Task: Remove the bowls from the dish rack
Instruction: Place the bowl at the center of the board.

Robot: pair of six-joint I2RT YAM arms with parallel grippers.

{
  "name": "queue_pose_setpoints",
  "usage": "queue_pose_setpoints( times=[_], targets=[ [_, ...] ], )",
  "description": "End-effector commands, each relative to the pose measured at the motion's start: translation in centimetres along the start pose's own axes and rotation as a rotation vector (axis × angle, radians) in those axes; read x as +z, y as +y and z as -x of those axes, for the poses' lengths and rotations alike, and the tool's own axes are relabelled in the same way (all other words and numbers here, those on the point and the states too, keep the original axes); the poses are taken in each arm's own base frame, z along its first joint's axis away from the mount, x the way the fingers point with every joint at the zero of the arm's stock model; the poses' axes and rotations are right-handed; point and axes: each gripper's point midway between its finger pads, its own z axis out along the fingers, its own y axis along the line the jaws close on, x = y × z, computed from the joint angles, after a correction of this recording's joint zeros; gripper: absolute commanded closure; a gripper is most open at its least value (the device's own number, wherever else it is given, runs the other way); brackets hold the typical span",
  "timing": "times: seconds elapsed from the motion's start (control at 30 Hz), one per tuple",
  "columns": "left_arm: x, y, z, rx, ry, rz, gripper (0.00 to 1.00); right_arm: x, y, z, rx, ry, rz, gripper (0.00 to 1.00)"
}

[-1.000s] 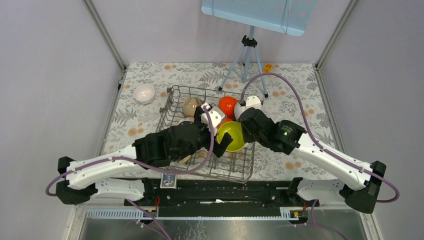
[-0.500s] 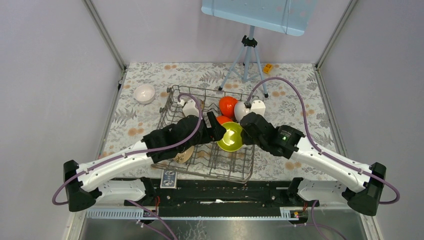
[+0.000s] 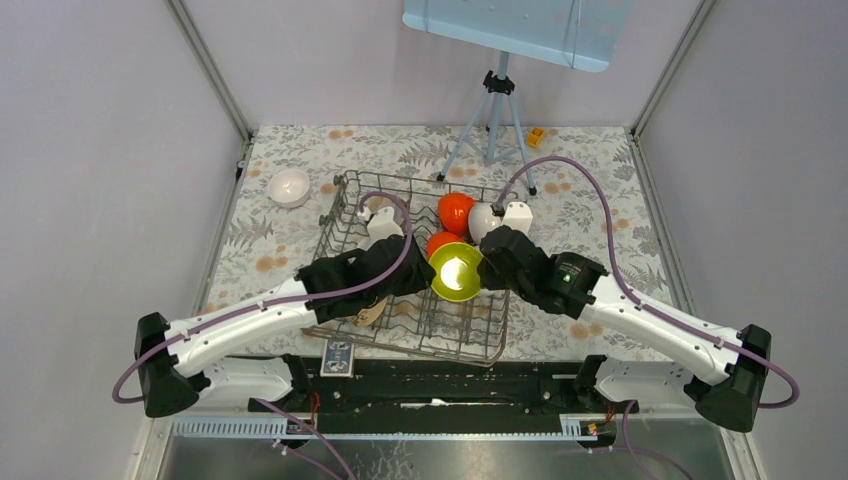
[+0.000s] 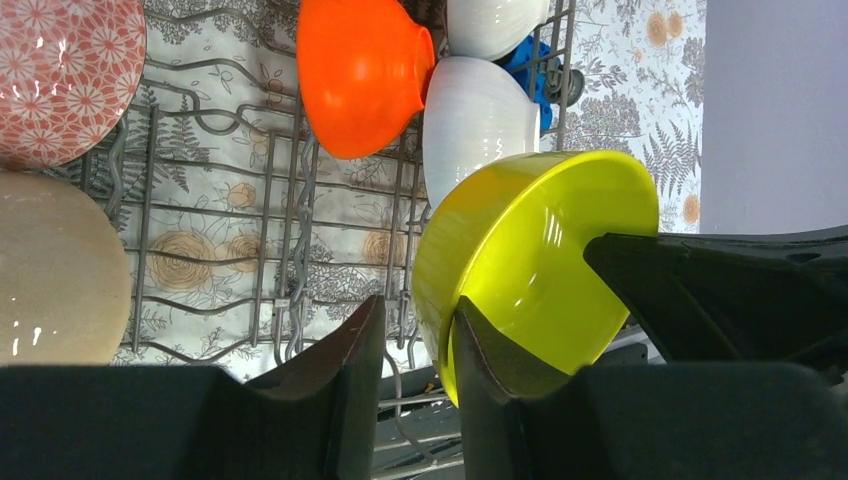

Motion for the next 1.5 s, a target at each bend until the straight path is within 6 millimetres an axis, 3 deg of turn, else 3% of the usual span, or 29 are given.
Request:
queue_pose_setpoints(
  times=[0.0, 0.2, 0.4, 0.87, 1.03, 1.2, 1.3, 1.4, 1.47],
  targets=[
    [-0.2, -0.8, 1.1, 0.006, -0.029, 0.003, 0.7, -0.5, 1.1, 1.8, 0.063, -0.07, 0.037, 1.0],
    [0.0, -0.8, 0.9, 0.035, -0.032, 0.024, 0.8, -0.6, 1.2, 1.8, 0.068, -0.067, 0.043, 1.0],
    [0.3, -0.4, 0.9, 0.081, -0.035, 0.064, 1.0, -0.6, 1.7, 1.8, 0.058, -0.051, 0.054, 1.0],
    [1.3, 0.3, 1.1, 0.168, -0.048, 0.14, 1.0, -1.0, 3.4, 2.2, 0.032, -0.016, 0.108, 1.0],
    [1.0, -0.4, 1.9, 0.159, -0.073, 0.121, 1.0, -1.7, 4.3, 2.4, 0.024, -0.011, 0.167, 0.72],
    [0.8, -1.4, 2.4, 0.147, -0.084, 0.086, 1.0, -2.2, 5.0, 2.6, 0.025, -0.002, 0.2, 0.54],
    [0.5, -1.8, 2.7, 0.138, -0.092, 0.071, 1.0, -2.6, 5.0, 2.8, 0.021, -0.003, 0.203, 0.38],
    [-0.3, -1.8, 4.3, 0.135, -0.13, 0.068, 1.0, -3.8, 4.5, 3.8, 0.008, -0.031, 0.198, 0.17],
    [-0.9, -1.4, 5.9, 0.126, -0.163, 0.072, 1.0, -4.9, 4.1, 4.7, -0.009, -0.063, 0.2, 0.08]
  ],
)
